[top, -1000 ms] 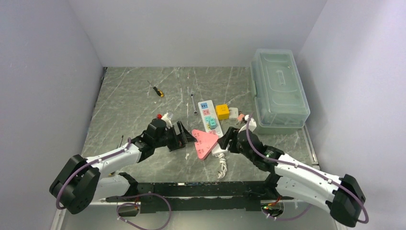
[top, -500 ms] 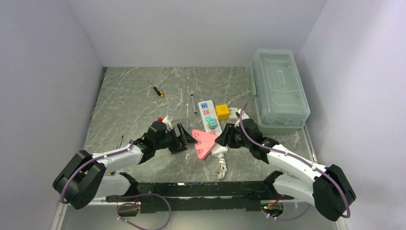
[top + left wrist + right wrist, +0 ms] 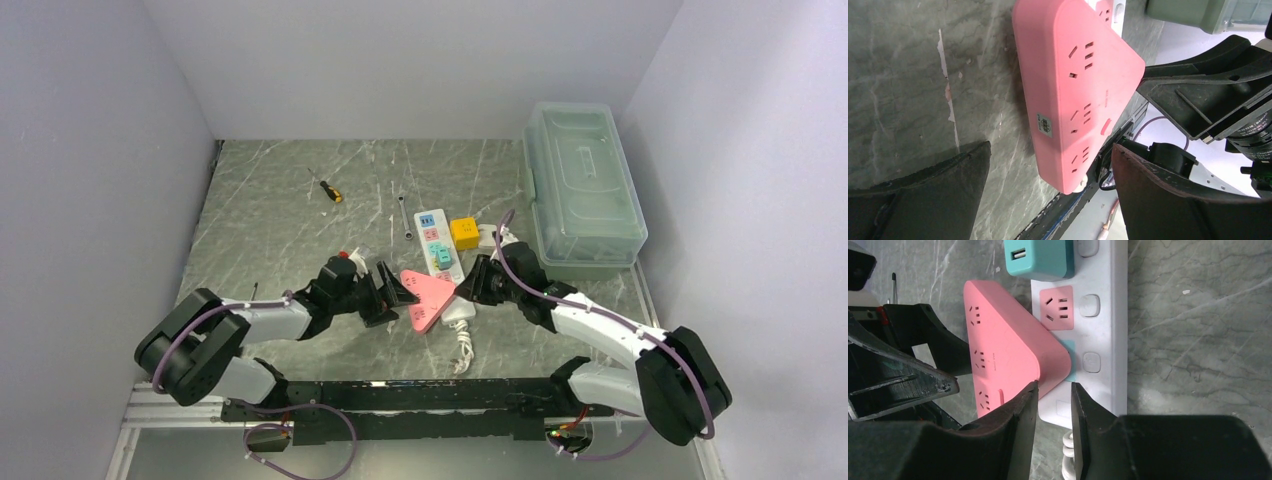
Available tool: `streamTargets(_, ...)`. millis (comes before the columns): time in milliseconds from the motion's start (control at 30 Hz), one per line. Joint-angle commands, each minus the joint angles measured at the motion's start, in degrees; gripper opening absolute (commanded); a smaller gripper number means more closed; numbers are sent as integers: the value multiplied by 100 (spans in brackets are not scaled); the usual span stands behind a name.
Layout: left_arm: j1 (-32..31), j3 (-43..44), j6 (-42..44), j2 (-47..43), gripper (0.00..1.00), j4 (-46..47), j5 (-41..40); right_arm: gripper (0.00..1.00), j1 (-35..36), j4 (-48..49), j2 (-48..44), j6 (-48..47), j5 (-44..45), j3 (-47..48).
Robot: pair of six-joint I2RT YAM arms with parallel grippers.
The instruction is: Pull the plug off the socket
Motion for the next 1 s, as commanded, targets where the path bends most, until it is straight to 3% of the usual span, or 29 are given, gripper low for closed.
streamTargets(0,-94,12,-173,213,93,620,101,32,-126,159,116,4,10,4)
streamTargets(767,-278,244,-451,1190,90,1878,267,30,-335,337,-58,146,-170,-134)
streamTargets(967,-306,191,-501,1326,80,2354,226,33,-334,199,-501,212,-211,-106)
